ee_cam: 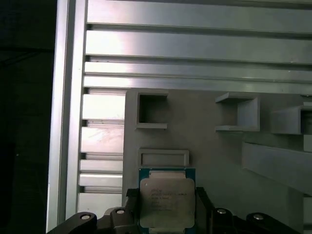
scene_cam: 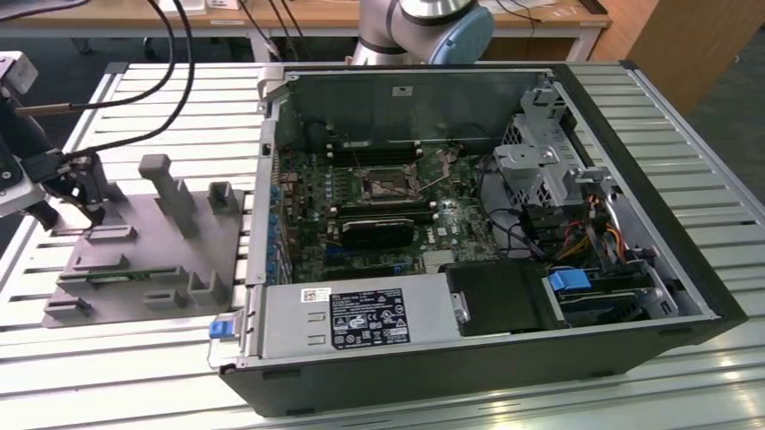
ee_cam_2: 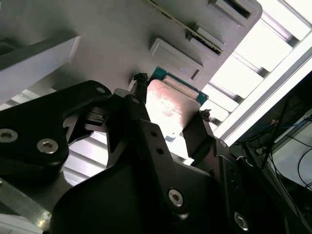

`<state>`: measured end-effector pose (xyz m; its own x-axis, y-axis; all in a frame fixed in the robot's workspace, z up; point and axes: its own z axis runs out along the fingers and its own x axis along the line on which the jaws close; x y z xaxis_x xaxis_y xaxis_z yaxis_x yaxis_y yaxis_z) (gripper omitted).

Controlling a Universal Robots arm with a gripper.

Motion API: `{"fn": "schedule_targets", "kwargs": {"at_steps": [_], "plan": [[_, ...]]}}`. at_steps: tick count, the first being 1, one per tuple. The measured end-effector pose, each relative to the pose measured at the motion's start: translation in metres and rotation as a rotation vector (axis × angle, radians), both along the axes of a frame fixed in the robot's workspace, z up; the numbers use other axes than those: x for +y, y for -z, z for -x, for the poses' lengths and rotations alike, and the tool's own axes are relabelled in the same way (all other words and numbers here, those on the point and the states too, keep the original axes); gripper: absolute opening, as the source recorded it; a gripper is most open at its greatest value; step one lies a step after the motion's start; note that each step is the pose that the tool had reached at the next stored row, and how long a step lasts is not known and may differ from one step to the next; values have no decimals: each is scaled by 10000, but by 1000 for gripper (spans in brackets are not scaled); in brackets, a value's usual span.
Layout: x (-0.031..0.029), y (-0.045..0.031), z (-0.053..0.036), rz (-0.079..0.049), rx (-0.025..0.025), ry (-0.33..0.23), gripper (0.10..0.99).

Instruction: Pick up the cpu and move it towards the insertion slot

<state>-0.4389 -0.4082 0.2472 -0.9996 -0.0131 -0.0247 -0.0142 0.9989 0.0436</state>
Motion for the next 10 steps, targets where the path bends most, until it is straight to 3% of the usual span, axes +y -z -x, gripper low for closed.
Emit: {"fn": "schedule_targets", "kwargs": {"at_steps": [10], "plan": [[0, -207, 1, 0, -18, 0, 541]]}}
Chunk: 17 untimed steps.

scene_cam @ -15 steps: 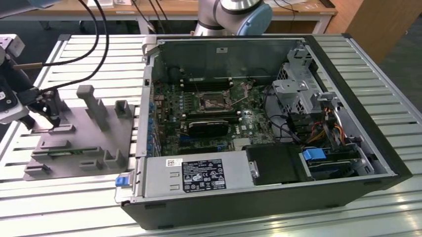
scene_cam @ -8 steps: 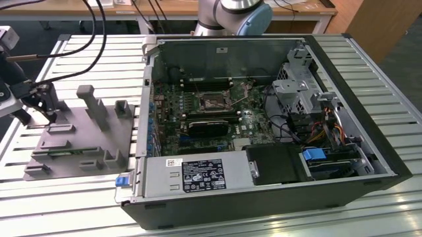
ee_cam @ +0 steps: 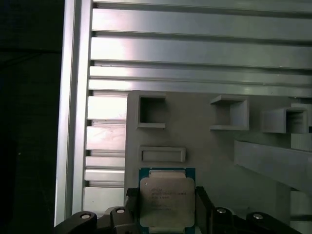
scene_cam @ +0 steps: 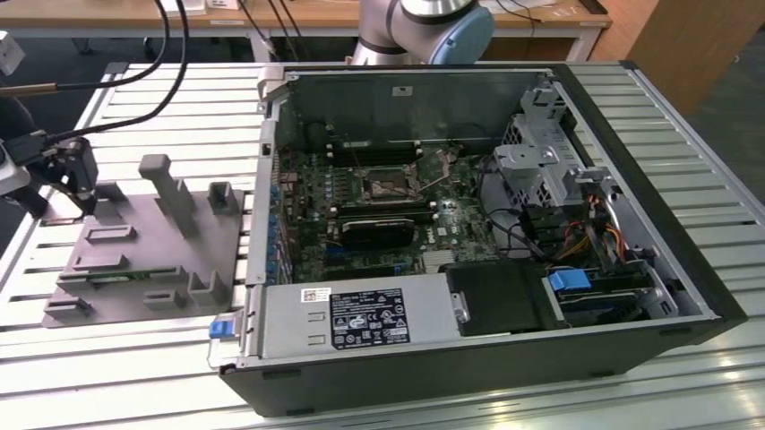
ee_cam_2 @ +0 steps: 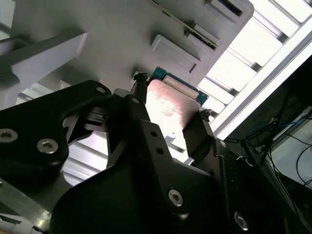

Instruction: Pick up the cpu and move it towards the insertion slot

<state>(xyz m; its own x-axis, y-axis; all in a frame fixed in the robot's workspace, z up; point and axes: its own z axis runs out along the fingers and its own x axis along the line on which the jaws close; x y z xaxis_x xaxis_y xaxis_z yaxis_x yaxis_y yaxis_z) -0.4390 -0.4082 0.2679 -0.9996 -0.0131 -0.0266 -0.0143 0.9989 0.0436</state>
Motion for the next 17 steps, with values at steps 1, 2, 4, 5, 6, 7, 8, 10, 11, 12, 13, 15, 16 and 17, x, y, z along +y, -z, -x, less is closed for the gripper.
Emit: {"fn": "schedule_targets", "kwargs": {"at_steps": [1, 2, 4, 5, 6, 7, 8, 10, 11, 12, 13, 15, 16, 17], "plan": [[0, -25, 0, 0, -3, 0, 541], [0, -55, 0, 1, -4, 0, 541], [0, -118, 0, 0, -9, 0, 541], [0, -152, 0, 0, -11, 0, 541], [0, -189, 0, 1, -12, 0, 541], [0, -223, 0, 0, -15, 0, 541], [0, -257, 0, 0, -19, 0, 541], [0, -326, 1, 0, -30, 1, 541], [0, -361, 1, 0, -38, 0, 541], [0, -399, 2, 0, -45, 0, 541], [0, -434, 2, 1, -50, 0, 541], [0, -506, 2, 0, -60, 0, 541], [0, -549, 2, 0, -62, 0, 541], [0, -592, 2, 1, -65, 0, 541]]}}
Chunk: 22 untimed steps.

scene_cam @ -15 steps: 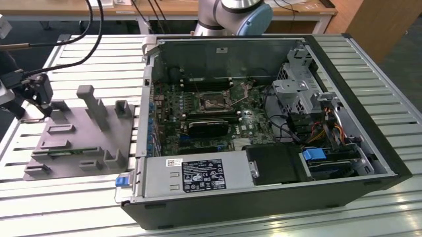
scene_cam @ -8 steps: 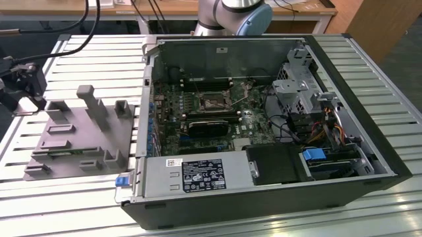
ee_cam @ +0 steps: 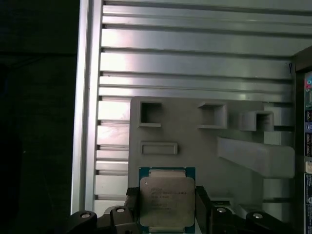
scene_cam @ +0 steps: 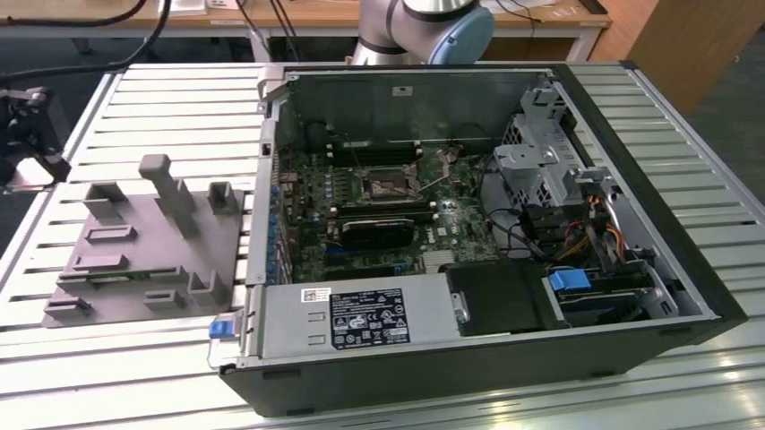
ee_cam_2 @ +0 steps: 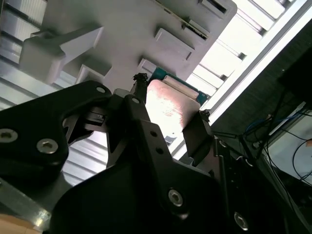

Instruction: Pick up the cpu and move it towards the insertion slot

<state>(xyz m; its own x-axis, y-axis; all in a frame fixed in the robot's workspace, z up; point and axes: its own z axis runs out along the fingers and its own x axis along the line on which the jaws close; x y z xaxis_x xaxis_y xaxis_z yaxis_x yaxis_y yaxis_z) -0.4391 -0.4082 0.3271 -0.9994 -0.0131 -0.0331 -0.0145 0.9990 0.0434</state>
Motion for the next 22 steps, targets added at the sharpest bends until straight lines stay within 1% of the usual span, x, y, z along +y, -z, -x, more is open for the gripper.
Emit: {"fn": "schedule_targets", "kwargs": {"at_steps": [5, 10, 15, 19, 22], "plan": [[0, -169, 0, -1, -25, 0, 541], [0, -344, 0, 0, -34, 0, 541], [0, -495, 0, -1, -41, 0, 541], [0, -580, 0, 0, -42, 0, 541], [0, -581, 0, -2, -44, 0, 541]]}}
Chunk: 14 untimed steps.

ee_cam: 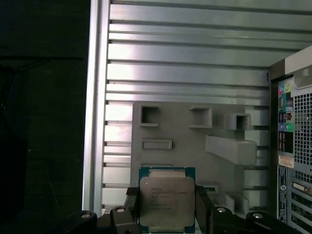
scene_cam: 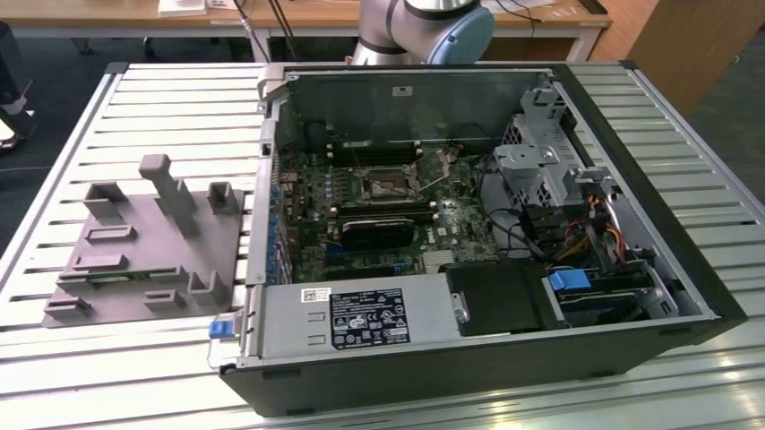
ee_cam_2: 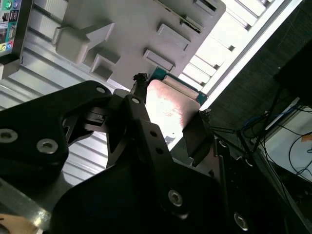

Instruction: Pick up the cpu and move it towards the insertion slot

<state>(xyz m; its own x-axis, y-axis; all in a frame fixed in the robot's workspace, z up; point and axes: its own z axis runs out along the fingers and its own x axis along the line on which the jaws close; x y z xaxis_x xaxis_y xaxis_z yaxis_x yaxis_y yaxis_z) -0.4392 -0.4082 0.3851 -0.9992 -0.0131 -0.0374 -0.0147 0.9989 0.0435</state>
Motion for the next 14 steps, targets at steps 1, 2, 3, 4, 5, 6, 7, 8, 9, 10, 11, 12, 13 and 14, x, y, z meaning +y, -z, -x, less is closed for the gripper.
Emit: {"fn": "schedule_targets", "kwargs": {"at_steps": [1, 2, 3, 4, 5, 6, 7, 8, 9, 10, 11, 12, 13, 14], "plan": [[0, -1, 0, 0, 1, 0, 541], [0, -2, 0, 1, 2, 0, 541], [0, -2, -1, 2, 3, 0, 541], [1, -4, -6, 3, 5, 1, 541], [1, -3, -13, 2, 4, 0, 541], [0, -2, -23, 1, 3, 0, 541], [0, -2, -36, 1, 2, 0, 541], [0, -2, -49, 1, 2, 0, 541], [0, -2, -64, 2, 3, 0, 541], [0, -2, -81, 1, 2, 0, 541], [0, -2, -101, 1, 3, 0, 541], [0, -2, -121, 1, 3, 0, 541], [0, -2, -139, 1, 2, 0, 541], [0, -2, -158, 1, 2, 0, 541]]}}
